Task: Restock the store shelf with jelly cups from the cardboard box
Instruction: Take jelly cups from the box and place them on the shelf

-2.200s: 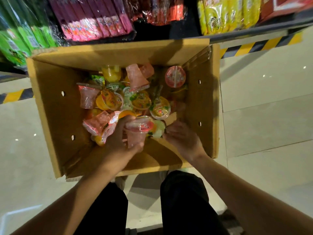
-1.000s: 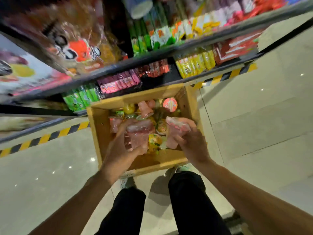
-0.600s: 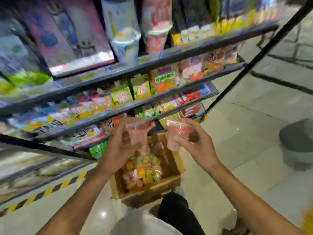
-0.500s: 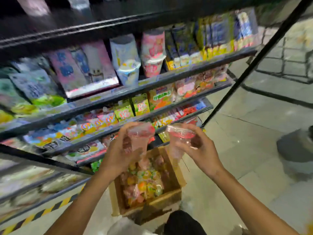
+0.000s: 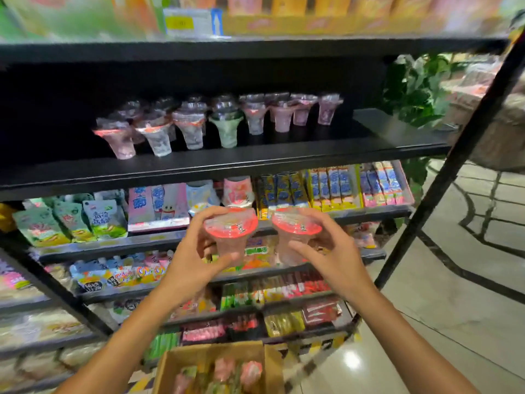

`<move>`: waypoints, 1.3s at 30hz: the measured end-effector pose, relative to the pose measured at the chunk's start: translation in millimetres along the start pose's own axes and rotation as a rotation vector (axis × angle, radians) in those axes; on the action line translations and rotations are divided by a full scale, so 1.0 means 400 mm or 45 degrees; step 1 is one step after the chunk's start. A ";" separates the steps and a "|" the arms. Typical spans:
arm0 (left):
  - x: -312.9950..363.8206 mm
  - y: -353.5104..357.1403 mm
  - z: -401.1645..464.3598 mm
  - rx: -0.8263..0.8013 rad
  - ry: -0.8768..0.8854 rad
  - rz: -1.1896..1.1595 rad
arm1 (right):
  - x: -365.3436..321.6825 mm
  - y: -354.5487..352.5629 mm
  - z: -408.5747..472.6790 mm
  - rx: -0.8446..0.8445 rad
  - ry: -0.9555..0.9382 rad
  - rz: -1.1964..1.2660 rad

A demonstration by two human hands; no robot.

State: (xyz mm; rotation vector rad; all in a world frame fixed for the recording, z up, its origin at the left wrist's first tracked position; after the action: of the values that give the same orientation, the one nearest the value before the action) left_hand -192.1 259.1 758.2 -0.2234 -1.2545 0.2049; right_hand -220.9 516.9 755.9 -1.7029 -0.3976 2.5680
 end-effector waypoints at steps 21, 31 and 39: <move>0.182 0.071 0.235 0.189 0.199 0.112 | -0.058 -0.187 0.239 -0.065 -0.202 0.048; 0.126 0.101 0.522 0.282 0.249 0.205 | -0.001 -0.206 0.526 -0.035 -0.242 0.018; 0.013 0.124 0.712 0.353 0.218 0.426 | 0.121 -0.201 0.732 -0.074 -0.238 -0.063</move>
State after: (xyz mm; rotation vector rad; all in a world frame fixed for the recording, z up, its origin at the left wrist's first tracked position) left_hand -463.7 323.8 833.2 -0.2056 -0.9998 0.6306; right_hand -515.9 546.5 838.1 -1.4527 -0.5203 2.7138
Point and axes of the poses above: each hand's wrist, its own z-axis towards the middle knuckle, its own y-axis out of the palm, x = y × z, the point moved 4 cm from there along z, towards the middle knuckle, and after that the axes turned 1 degree about z, right-handed, at the moved point
